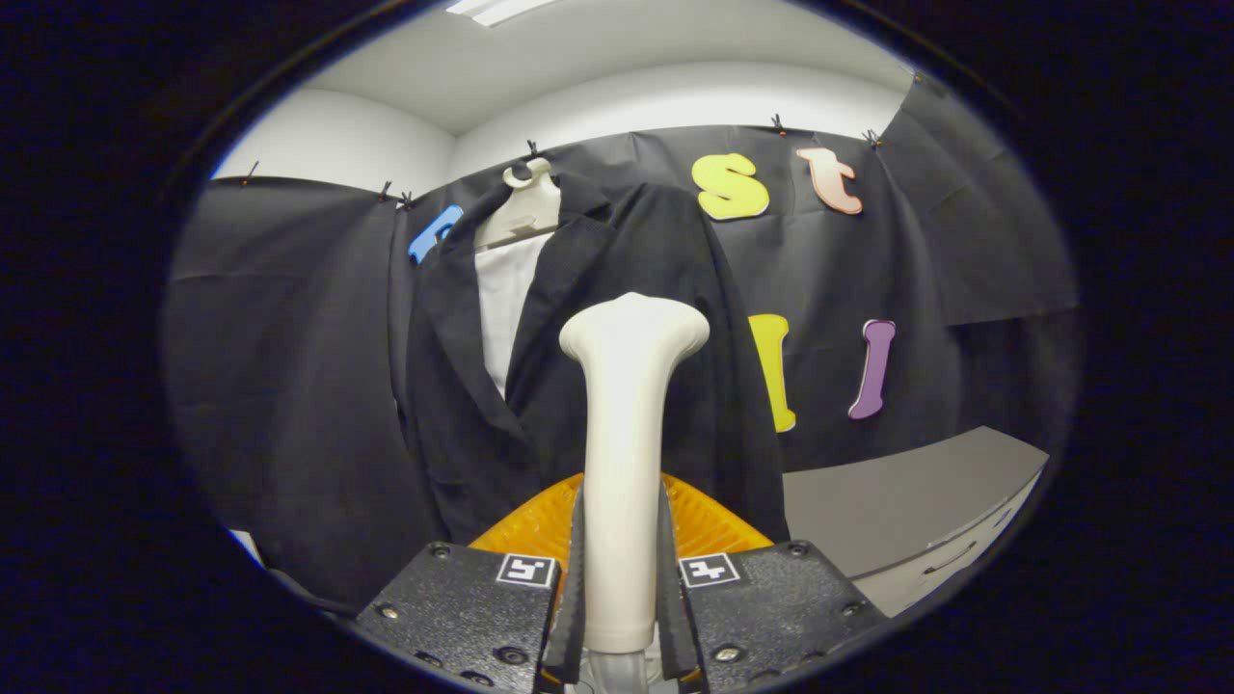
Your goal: Iron the clothes twice with a garment steamer, once on the left side and once on the right side.
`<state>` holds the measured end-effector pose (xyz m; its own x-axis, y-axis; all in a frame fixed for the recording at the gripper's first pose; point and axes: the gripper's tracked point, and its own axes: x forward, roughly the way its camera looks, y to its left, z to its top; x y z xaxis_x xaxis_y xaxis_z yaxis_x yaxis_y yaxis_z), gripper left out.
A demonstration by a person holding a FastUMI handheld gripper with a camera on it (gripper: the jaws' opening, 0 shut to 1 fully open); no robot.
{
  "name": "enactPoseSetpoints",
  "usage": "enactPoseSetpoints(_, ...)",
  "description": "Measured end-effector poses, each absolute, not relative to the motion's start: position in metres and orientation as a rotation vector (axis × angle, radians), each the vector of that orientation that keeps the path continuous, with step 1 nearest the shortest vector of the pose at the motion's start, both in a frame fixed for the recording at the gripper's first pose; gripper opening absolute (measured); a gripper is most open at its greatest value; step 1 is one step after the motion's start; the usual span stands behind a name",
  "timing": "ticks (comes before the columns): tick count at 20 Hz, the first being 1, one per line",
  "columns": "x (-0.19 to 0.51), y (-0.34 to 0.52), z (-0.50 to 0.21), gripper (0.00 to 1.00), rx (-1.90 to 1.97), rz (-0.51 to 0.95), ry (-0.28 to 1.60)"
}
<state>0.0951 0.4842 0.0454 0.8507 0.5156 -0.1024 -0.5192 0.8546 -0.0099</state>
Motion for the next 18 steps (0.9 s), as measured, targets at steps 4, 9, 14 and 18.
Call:
enactPoseSetpoints(4, 0.09, 0.486, 0.02, 0.33, -0.051, 0.554, 0.154)
enactPoseSetpoints(9, 0.089, 0.478, -0.003, 0.33, -0.06, 0.552, 0.202)
enactPoseSetpoints(14, 0.087, 0.463, -0.031, 0.34, -0.082, 0.536, 0.257)
enactPoseSetpoints(18, 0.08, 0.451, -0.056, 0.34, -0.113, 0.534, 0.307)
